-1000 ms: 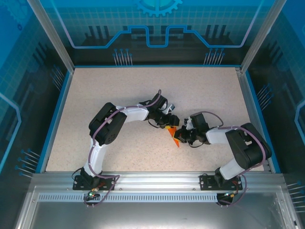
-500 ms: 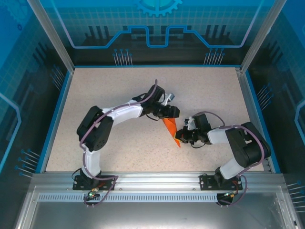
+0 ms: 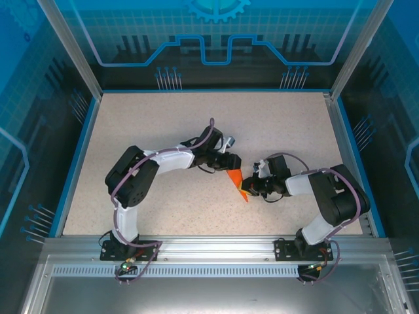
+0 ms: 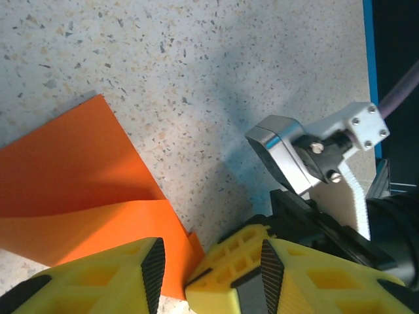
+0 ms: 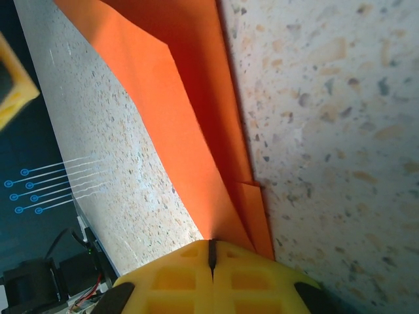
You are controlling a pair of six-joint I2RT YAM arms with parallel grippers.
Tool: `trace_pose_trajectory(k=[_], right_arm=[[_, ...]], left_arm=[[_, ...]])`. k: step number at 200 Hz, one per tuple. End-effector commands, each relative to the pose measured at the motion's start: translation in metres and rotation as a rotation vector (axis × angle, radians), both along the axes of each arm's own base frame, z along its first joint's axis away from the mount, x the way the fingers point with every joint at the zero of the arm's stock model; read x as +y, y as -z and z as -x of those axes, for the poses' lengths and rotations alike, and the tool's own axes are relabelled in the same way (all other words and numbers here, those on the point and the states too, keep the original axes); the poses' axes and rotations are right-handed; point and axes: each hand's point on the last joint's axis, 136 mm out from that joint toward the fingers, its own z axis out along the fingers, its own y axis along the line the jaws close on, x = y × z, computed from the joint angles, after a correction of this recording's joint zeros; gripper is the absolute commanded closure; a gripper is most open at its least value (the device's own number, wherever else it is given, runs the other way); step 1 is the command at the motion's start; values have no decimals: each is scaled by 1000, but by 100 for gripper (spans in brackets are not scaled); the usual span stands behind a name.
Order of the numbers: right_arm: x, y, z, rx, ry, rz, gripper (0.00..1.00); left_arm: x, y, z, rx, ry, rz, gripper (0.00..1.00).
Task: Fold a paper plane with a square sheet of paper (pick it up from the middle)
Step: Fold the wing for the fifth time at the center of the table.
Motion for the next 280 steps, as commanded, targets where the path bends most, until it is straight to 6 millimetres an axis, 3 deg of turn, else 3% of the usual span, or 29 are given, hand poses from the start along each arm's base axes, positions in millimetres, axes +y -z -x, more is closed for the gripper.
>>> trace_pose_trajectory(k=[1,124,213,245,280], right_arm=[[-29,52,39,191,36,178,100],[-32,53,45,203,28,188,100],[-30,54,50,211,-14,181,100],[-27,52,45,205,-17,166,100],[-25,50,41,198,-18,156,100]], left_arm=[[2,10,-5,2,-23,-5,55],[19,58,-27,23,-80,-83,56],[51,60,-59,16,-116,-84,56],[56,45,-71,1,-113,-56,54],[53,4,-78,-54,-100,-45,52]])
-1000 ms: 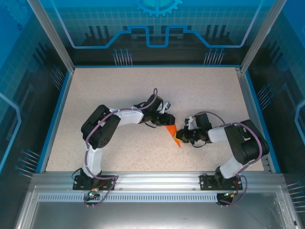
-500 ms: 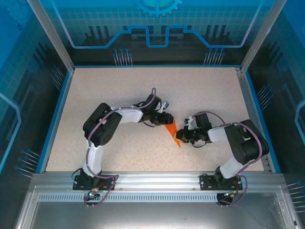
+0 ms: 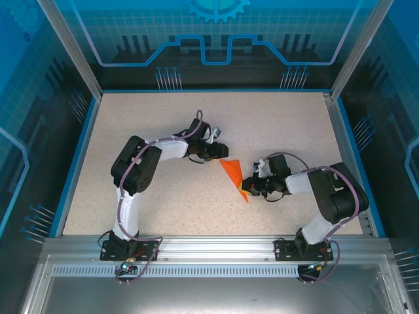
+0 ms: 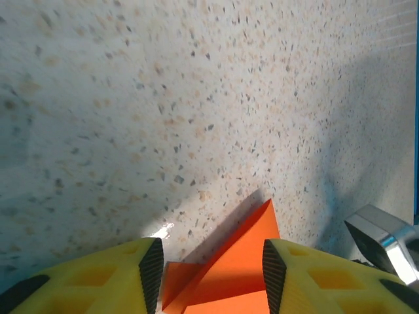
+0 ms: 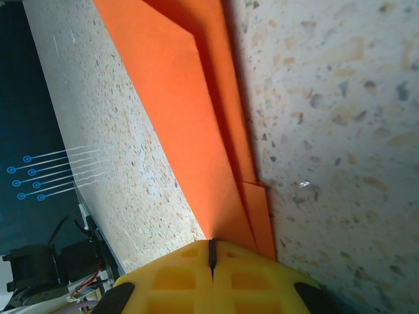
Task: Fold a paper plane with a square sheet of paper (pick it up from the middle)
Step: Fold the wing for the fifth time at the center of the table.
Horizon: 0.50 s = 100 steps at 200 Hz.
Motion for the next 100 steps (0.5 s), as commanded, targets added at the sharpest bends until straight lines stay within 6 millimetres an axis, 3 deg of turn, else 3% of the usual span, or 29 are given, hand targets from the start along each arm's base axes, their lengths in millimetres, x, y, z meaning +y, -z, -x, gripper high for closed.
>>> trace_pose_trajectory(k=[1,24,56,100], right_arm=[[-26,50,39,196,24,178,100],[-24,48,36,187,23,171,100],[-26,49,35,185,30,182,100],[-25,52,30,177,38,184,100]], left_arm=[[0,-32,-6,-59,25,-6,52],[1,-66,-4,-102,6,21,52],[-6,-101,17,-158,29,32,51],[-37,-109,43,-156,60,40,52]])
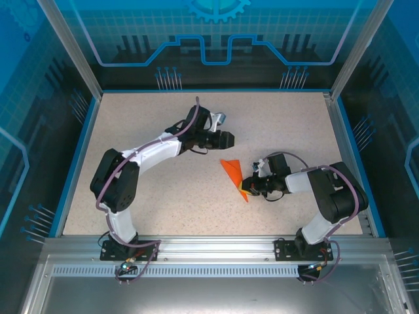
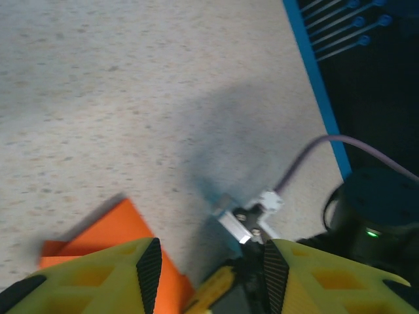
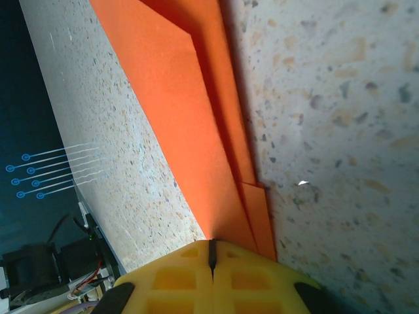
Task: Fold a paper plane with a square sheet of paper (pick it up from the middle)
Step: Fold the wing for the fifth time at the center of the table.
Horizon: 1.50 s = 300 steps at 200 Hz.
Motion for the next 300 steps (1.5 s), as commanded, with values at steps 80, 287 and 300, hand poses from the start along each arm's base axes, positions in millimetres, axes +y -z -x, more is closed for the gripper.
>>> trace_pose_trajectory(k=[80,287,300], right_arm=[[-22,53,29,148,41,158,100],[-20,49,25,139,53,163,100],[-20,49,26,140,55,165,100]], left_arm=[[-37,73,25,199,-43,-40,54],[-31,137,25,294,-76,-100,57],[-30,140,26,300,-79,-104,57]])
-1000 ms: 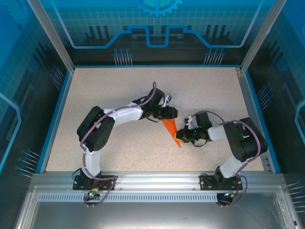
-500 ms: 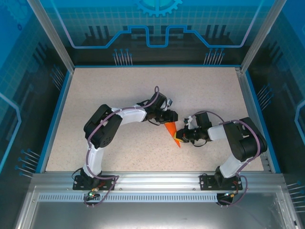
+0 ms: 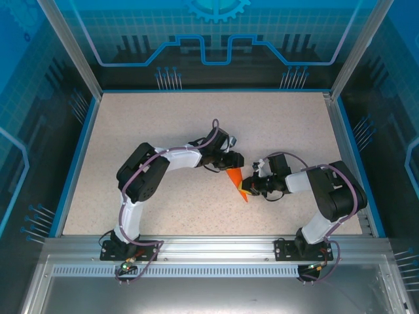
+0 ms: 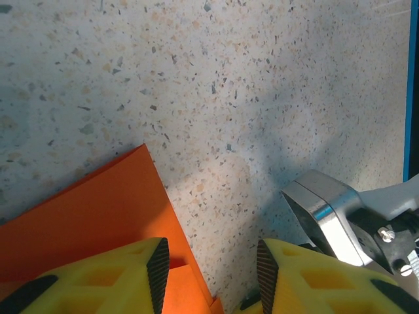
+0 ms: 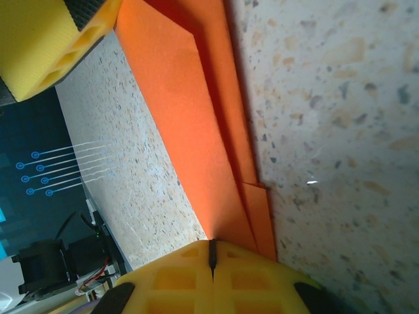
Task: Fold a paper plane with a square sheet of paper (pick it up from the middle)
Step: Fold the wing for the fifth time at the center of the table.
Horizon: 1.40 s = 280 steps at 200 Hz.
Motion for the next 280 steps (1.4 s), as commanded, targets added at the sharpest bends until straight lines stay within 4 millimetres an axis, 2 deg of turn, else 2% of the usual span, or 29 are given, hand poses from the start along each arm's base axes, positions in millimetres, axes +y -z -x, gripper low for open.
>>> trace_pose_trajectory(k=[1,51,79,101,135,149,204,226,280], right_arm=[[-22,50,26,133,54,193,100],[-22,47,26,130,54,195,100],[-18,41,25,125,50,174,100],[-15,27,25,82,36,175,100],[-3,-5,20,-7,-27,184,97],[-2,-11,19,-24,-38,205,95],[-7,8,37,38,-57,214,95],[-12,18,51,78,-67,233,95],[-26,30,81,127,-84,266,94]], left_arm=[[7,22,3,47,-26,-23,57],[14,39,2,76,-51,-49,58],[19,54,5,104,-53,-76,58],[23,62,8,115,-55,-94,59],[24,63,10,114,-51,-97,59],[24,62,10,112,-50,-96,59],[23,60,9,109,-50,-92,59],[24,60,9,108,-51,-93,59],[26,63,9,110,-57,-101,59]])
